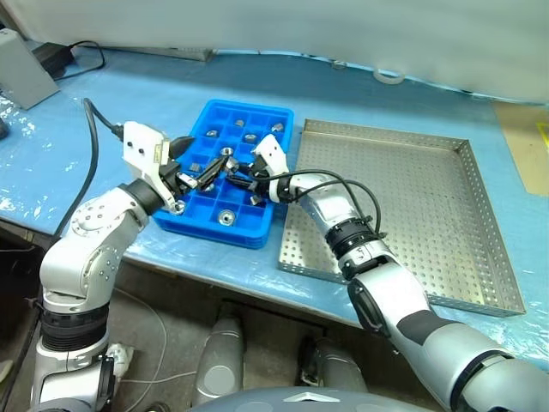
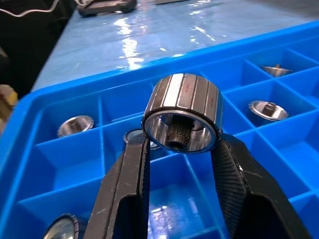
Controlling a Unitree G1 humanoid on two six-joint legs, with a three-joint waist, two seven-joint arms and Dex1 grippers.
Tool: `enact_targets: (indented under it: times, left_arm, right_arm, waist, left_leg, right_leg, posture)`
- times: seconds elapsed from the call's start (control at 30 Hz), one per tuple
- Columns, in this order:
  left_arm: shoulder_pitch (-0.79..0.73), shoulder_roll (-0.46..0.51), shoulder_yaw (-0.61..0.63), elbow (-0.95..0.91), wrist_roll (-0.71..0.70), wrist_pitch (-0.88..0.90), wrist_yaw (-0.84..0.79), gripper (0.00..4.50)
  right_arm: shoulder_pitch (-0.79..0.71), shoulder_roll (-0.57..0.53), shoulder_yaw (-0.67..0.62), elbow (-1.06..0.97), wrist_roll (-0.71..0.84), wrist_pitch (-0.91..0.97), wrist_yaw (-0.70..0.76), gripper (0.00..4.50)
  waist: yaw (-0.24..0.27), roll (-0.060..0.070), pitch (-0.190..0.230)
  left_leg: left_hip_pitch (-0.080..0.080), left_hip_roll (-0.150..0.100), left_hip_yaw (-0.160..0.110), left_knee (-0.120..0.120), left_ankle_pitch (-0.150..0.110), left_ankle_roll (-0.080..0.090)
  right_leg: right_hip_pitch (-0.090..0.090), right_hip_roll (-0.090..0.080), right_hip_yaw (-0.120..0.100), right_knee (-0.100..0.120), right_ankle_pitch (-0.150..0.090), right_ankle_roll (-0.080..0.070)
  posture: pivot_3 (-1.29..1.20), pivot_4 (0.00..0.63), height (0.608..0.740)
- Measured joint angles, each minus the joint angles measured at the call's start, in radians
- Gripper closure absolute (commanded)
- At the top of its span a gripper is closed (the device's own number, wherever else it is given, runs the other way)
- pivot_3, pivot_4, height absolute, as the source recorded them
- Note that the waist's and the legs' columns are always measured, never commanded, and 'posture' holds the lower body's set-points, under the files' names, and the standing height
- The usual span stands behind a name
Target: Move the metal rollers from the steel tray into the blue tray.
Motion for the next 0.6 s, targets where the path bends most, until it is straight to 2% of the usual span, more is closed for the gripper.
enact_targets:
  times: [0.07,0.23,0.43,0.6]
  left_arm:
    - [0.000,0.000,-0.001,0.000,-0.002,0.000,0.001,0.22]
    - [-0.003,-0.007,-0.012,0.000,-0.021,0.001,-0.004,0.22]
    - [-0.033,-0.015,-0.042,0.022,-0.023,-0.001,-0.017,0.22]
    - [-0.075,-0.030,-0.074,0.072,-0.021,-0.017,-0.045,0.22]
  right_arm:
    - [-0.021,0.002,-0.018,0.040,-0.007,-0.014,-0.054,1.48]
    - [-0.036,-0.020,-0.060,0.063,-0.002,-0.011,-0.092,1.48]
    - [0.107,-0.125,-0.090,-0.177,0.045,0.101,-0.011,1.48]
    - [0.150,-0.202,-0.126,-0.307,0.071,0.189,-0.009,1.48]
  waist:
    - [0.002,0.000,0.000]
    - [0.007,0.000,0.000]
    - [0.011,0.000,0.000]
    - [-0.003,0.000,0.000]
  left_leg:
    - [0.001,0.000,0.000,0.000,0.000,-0.001]
    - [0.002,0.000,0.000,0.000,0.001,-0.001]
    - [0.002,0.000,0.000,0.000,0.001,-0.001]
    - [0.003,0.000,0.001,0.000,0.002,-0.002]
  right_leg:
    - [0.001,0.000,0.000,0.000,0.000,0.000]
    - [0.003,0.000,0.000,0.000,0.000,0.000]
    - [0.003,0.000,0.000,0.000,0.001,0.001]
    - [0.003,0.001,0.001,0.000,0.001,0.001]
  posture:
    - [0.36,0.150,0.740]
    - [0.34,0.150,0.740]
    - [0.28,0.150,0.740]
    - [0.24,0.150,0.740]
